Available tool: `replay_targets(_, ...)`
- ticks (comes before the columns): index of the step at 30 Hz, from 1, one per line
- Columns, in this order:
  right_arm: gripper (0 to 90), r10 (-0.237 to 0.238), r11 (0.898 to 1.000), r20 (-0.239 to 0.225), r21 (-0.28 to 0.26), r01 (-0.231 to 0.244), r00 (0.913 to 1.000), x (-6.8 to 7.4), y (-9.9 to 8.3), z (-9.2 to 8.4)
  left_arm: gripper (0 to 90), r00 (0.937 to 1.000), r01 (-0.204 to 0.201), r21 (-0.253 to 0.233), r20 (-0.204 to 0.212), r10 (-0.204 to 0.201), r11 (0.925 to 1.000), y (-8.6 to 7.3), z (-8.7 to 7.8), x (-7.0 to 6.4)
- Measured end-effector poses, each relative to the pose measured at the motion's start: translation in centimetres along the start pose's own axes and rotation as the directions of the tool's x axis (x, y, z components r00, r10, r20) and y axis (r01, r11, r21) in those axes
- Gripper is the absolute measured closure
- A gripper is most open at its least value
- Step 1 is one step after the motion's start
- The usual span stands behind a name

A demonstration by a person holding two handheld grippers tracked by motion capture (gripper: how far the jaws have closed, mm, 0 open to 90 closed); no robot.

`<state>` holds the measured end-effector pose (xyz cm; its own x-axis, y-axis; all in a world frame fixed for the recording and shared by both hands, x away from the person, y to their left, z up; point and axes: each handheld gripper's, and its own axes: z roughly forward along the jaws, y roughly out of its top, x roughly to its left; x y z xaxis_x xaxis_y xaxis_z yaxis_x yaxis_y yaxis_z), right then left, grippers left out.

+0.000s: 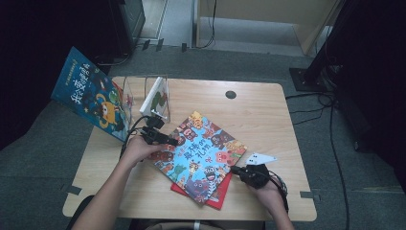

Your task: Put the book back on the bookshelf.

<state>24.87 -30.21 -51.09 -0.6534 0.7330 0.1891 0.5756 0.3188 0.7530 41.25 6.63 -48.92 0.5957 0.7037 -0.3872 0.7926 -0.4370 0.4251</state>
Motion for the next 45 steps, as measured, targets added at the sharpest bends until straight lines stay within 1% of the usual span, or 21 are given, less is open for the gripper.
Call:
replay_targets(3, 90.0, 0.025, 1.000, -0.015, -0.010, -0.025, 0.9996, -0.2, -0.1, 0.0, 41.3, 1.0000, 0.007, 0.017, -0.004, -0.007, 0.9998, 0.1, -0.1, -0.1)
replay_targets(5, 90.0, 0.009, 1.000, -0.006, -0.010, -0.009, 0.9999, -0.1, -0.1, 0.0, 42.1, 0.9995, 0.028, 0.047, -0.014, -0.027, 0.9985, 0.2, -0.3, -0.2)
replay_targets(7, 90.0, -0.022, 1.000, -0.001, -0.005, 0.022, 0.9998, -0.1, 0.0, 0.1, 44.1, 0.9989, 0.046, 0.067, -0.006, -0.046, 0.9967, 0.2, -0.5, -0.1)
replay_targets(9, 90.0, -0.017, 1.000, -0.004, -0.005, 0.017, 0.9999, -0.2, 0.0, 0.0, 46.9, 0.9978, 0.065, 0.077, 0.006, -0.066, 0.9949, 0.1, -0.7, 0.1)
replay_targets(11, 90.0, -0.015, 1.000, -0.007, -0.005, 0.015, 0.9999, -0.3, 0.0, 0.1, 47.8, 0.9979, 0.064, 0.082, 0.004, -0.065, 0.9945, 0.0, -1.0, 0.0)
replay_targets(13, 90.0, -0.015, 1.000, -0.011, -0.005, 0.015, 0.9998, -0.4, 0.1, 0.1, 49.8, 0.9977, 0.066, 0.066, 0.011, -0.067, 0.9956, 0.0, -1.6, -0.1)
replay_targets(16, 90.0, -0.012, 1.000, -0.006, -0.006, 0.012, 0.9999, -0.4, 0.1, 0.1, 56.2, 0.9962, 0.080, 0.002, 0.034, -0.080, 0.9968, 0.0, -3.2, -0.4)
replay_targets(19, 90.0, -0.004, 1.000, -0.006, -0.011, 0.004, 1.0000, -0.6, 0.2, 0.2, 56.2, 0.9922, 0.102, -0.003, 0.071, -0.102, 0.9948, 0.2, -4.7, -0.7)
replay_targets(23, 90.0, 0.010, 1.000, -0.015, -0.015, -0.010, 0.9998, -0.8, 0.3, 0.4, 58.1, 0.9800, 0.150, -0.029, 0.137, -0.145, 0.9883, 0.5, -6.5, -1.0)
replay_targets(26, 90.0, 0.017, 1.000, -0.020, -0.017, -0.017, 0.9997, -1.0, 0.4, 0.6, 59.1, 0.9740, 0.153, -0.029, 0.173, -0.146, 0.9878, 1.1, -7.8, -1.6)
replay_targets(28, 90.0, 0.027, 0.999, -0.027, -0.027, -0.028, 0.9993, -1.0, 0.5, 0.7, 60.2, 0.9667, 0.156, -0.020, 0.209, -0.148, 0.9876, 1.5, -8.5, -1.8)
replay_targets(30, 90.0, 0.016, 0.999, -0.024, -0.035, -0.017, 0.9996, -1.0, 0.6, 0.7, 61.2, 0.9653, 0.149, -0.004, 0.217, -0.144, 0.9889, 1.9, -9.1, -2.3)
replay_targets(31, 90.0, 0.019, 0.999, -0.025, -0.042, -0.020, 0.9995, -1.0, 0.7, 0.7, 61.2, 0.9625, 0.151, 0.006, 0.227, -0.149, 0.9885, 2.0, -9.3, -2.4)
replay_targets(33, 90.0, 0.026, 0.998, -0.036, -0.051, -0.028, 0.9990, -1.1, 0.8, 0.9, 61.6, 0.9543, 0.145, 0.038, 0.259, -0.150, 0.9887, 2.4, -9.3, -2.8)
replay_targets(36, 90.0, 0.034, 0.997, -0.060, -0.062, -0.038, 0.9976, -1.2, 0.8, 1.4, 62.7, 0.9381, 0.136, 0.081, 0.310, -0.154, 0.9874, 2.9, -8.5, -3.5)
replay_targets(37, 90.0, 0.033, 0.997, -0.063, -0.062, -0.037, 0.9975, -1.2, 0.9, 1.5, 63.9, 0.9375, 0.126, 0.086, 0.316, -0.147, 0.9883, 3.1, -8.4, -3.8)
replay_targets(38, 90.0, 0.024, 0.998, -0.063, -0.063, -0.028, 0.9977, -1.1, 1.0, 1.7, 65.8, 0.9403, 0.115, 0.088, 0.312, -0.137, 0.9895, 3.3, -8.3, -4.2)
replay_targets(40, 90.0, -0.007, 0.999, -0.065, -0.044, 0.004, 0.9979, -0.6, 1.0, 2.2, 66.4, 0.9554, 0.092, 0.093, 0.272, -0.114, 0.9914, 3.7, -8.3, -5.0)
replay_targets(41, 90.0, -0.020, 0.999, -0.063, -0.046, 0.017, 0.9978, -0.5, 1.1, 2.3, 66.8, 0.9602, 0.083, 0.097, 0.258, -0.106, 0.9918, 4.0, -8.4, -5.3)
replay_targets(43, 90.0, -0.056, 0.998, -0.056, -0.041, 0.054, 0.9968, -0.1, 1.3, 2.6, 69.1, 0.9653, 0.078, 0.103, 0.241, -0.101, 0.9916, 4.4, -8.6, -5.5)
replay_targets(45, 88.9, -0.074, 0.997, -0.052, -0.039, 0.072, 0.9959, 0.0, 1.4, 2.7, 69.9, 0.9700, 0.067, 0.114, 0.225, -0.091, 0.9912, 4.6, -8.6, -5.6)
